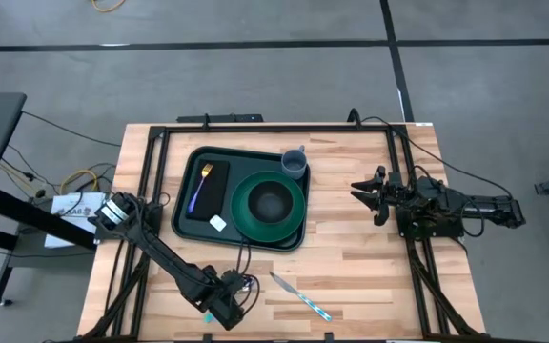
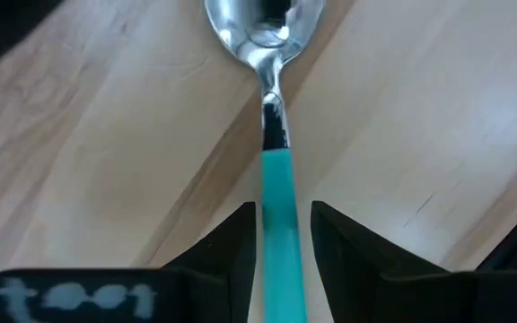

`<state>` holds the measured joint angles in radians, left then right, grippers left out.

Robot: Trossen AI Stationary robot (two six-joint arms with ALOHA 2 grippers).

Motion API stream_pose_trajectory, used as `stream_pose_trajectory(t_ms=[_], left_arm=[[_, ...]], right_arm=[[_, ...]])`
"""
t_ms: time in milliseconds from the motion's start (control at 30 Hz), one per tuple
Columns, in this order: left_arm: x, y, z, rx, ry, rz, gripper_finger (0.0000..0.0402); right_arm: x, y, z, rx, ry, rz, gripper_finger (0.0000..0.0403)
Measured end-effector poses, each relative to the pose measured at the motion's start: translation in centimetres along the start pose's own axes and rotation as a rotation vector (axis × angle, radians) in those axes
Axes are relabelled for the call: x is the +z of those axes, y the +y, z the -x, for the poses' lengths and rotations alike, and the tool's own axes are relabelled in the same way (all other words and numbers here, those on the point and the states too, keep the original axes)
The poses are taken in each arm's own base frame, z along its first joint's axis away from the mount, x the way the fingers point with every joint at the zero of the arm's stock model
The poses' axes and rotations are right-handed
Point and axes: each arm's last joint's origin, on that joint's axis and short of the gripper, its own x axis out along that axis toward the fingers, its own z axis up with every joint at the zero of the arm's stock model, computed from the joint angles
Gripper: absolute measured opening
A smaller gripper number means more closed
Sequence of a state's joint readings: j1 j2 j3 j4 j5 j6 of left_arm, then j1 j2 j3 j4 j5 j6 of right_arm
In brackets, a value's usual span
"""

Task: Set up tray
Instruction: Put the blue spoon on the black tray on top of the napkin

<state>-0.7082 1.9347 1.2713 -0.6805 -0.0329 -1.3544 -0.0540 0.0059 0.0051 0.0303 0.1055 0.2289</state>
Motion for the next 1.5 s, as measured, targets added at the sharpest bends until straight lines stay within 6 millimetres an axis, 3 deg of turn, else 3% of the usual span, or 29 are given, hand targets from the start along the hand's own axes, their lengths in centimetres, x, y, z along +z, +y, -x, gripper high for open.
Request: stream_pose_trajectory(t_ms=[600,833,1033,1200,1500], left_arm=[[-0.2,1.0,-1.8,0.029,0.015,-0.006,0.0095],[0.2,1.2,-1.8,0.033,0.032,-0.015,0.0031],[0.5,1.3,-1.8,0.028,0.049,-0.025,0.0030],[0.8,1.9,0.0,0.050,0.025,-0.010,0.0030],[1.6,3.9,7.0,0.033,-0.154,0.204,0.0030]], right_arm=[[0.0,0.0,0.0,0.000,0.000,0.000,0.0123],[0.0,0.0,0.0,0.000,0.000,0.000,0.0123],[0.0,0.0,0.0,0.000,0.000,0.000,0.0123],[0.0,0.0,0.0,0.000,0.000,0.000,0.0123],[0.0,0.0,0.0,0.000,0.000,0.000,0.0123]])
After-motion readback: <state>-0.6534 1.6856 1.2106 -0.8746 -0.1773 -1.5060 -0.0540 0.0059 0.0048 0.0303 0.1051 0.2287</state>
